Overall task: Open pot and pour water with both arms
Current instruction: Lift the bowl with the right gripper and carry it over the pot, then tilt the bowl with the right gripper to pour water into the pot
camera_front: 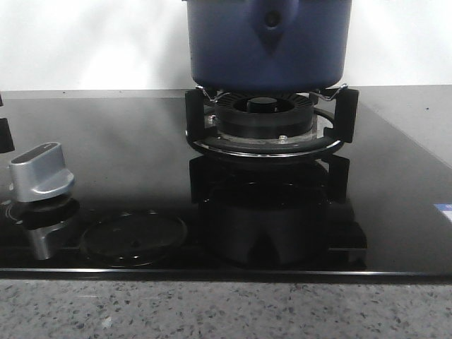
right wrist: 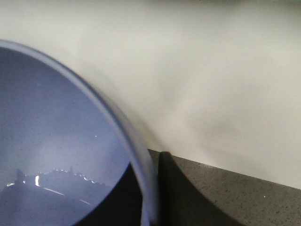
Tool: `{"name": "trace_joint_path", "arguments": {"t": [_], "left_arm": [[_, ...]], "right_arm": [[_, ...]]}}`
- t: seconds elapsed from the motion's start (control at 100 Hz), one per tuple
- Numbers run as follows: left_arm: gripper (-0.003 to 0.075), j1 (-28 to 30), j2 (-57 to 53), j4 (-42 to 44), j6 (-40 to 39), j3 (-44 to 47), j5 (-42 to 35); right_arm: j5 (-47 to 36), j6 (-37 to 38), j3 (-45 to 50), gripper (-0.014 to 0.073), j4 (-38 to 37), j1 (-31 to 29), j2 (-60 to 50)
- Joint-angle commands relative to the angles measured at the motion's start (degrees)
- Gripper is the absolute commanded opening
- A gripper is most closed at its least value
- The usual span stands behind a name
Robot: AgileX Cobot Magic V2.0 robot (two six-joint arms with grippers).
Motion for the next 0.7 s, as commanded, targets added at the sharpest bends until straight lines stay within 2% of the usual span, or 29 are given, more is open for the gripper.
{"name": "trace_joint_path", "arguments": {"t": [0.0, 0.15, 0.38, 0.69], "left_arm": [[0.0211, 0.14, -3.62, -4.97, -0.56, -2.45, 0.18], [0.0211, 0.14, -3.62, -4.97, -0.56, -2.45, 0.3], [0.0211, 0.14, -3.62, -4.97, -0.56, -2.45, 0.43], [0.0211, 0.14, -3.62, -4.97, -0.56, -2.45, 0.68]], "right_arm": [[-13.46, -0.34, 3.96, -0.0057, 0.7, -0.03, -5.83], [-21.83, -0.34, 11.34, -0.0057, 0.7, -0.03, -7.8], [-30.88, -0.34, 17.86, -0.0057, 0.7, 1.6, -8.4], [-48.61, -0.34, 26.85, -0.0057, 0.7, 5.08, -8.53]]}}
